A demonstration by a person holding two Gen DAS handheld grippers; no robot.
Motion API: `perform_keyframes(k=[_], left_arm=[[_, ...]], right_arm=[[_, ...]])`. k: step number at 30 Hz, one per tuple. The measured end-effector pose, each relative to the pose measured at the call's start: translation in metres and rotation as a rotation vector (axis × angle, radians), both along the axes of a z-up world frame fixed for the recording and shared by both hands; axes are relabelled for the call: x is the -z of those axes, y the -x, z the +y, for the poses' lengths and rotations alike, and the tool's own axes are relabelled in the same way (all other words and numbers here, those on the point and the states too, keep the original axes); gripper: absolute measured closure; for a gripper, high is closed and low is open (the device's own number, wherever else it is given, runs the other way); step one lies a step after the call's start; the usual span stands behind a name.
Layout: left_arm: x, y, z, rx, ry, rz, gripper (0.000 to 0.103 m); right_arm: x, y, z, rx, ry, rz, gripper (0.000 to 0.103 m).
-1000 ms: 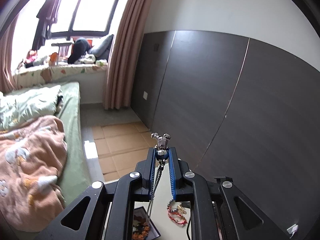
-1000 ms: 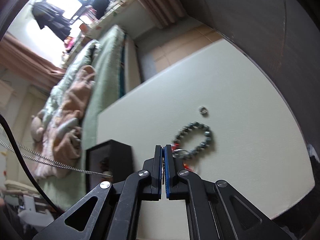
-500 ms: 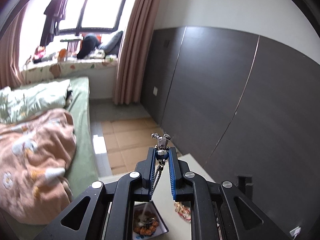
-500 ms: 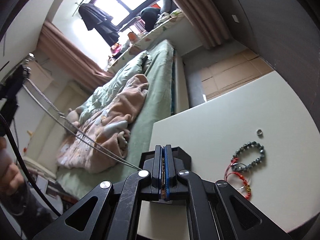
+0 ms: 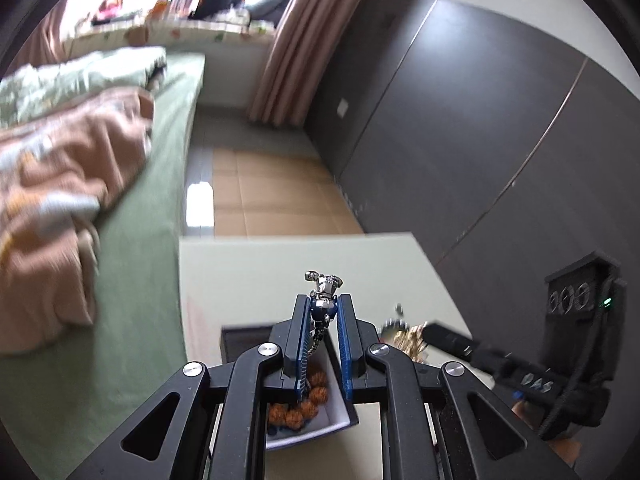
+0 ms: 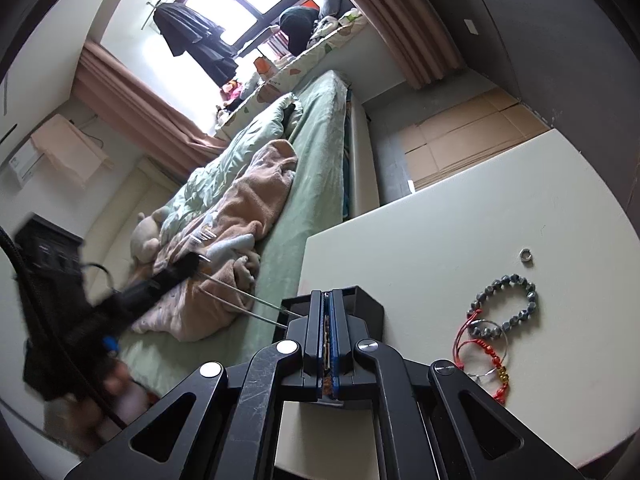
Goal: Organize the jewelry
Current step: 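Carry the silver charm into the black box with the left tool and release, then move the left tool back from the box to the red string bracelets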
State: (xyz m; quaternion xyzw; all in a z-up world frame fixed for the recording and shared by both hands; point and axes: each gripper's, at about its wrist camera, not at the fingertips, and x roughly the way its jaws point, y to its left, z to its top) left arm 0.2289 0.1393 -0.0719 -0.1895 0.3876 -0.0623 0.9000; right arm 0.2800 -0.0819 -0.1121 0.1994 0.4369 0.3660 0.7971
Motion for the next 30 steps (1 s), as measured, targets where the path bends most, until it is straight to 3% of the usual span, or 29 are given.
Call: perform_keyframes(k=[2,4,6,17,18,21,22,30], left_arm=[[0.011,-0.003,0.001,0.026,0.041,0.036,0.077],[0.016,-0.003,0.003,0.013,0.048,0.053,0.033],[0.013,0.002,0.006,-0.007,0.047,0.028,0.018],[0.015,0.022,0.048,-0.135,0.098,-0.006,0.017],[0.015,0.022,0.048,-0.135,0.095,-0.009,0.017],[0.012,0.023,0.045,-0.132,0.083,-0.020,0.012],[0.012,0.024,0.043,-0.130,0.079,-0.023,0.008],[0.008,0.024,0.027,-0.102,0.061,-0.018,0.005]], right_arm=[[-0.001,0.000,0.002,-0.009,-0.004,-0.005,0.100],[-0.001,-0.001,0.005,-0.019,-0.005,-0.006,0.100],[0.002,-0.002,0.011,-0.032,-0.003,0.005,0.099],[0.017,-0.009,0.053,-0.123,0.072,0.057,0.099],[0.019,-0.010,0.056,-0.136,0.080,0.066,0.094],[0.023,-0.012,0.057,-0.129,0.095,0.081,0.051],[0.021,-0.011,0.053,-0.105,0.101,0.069,0.047],[0.006,0.003,0.012,-0.045,0.110,0.040,0.046]])
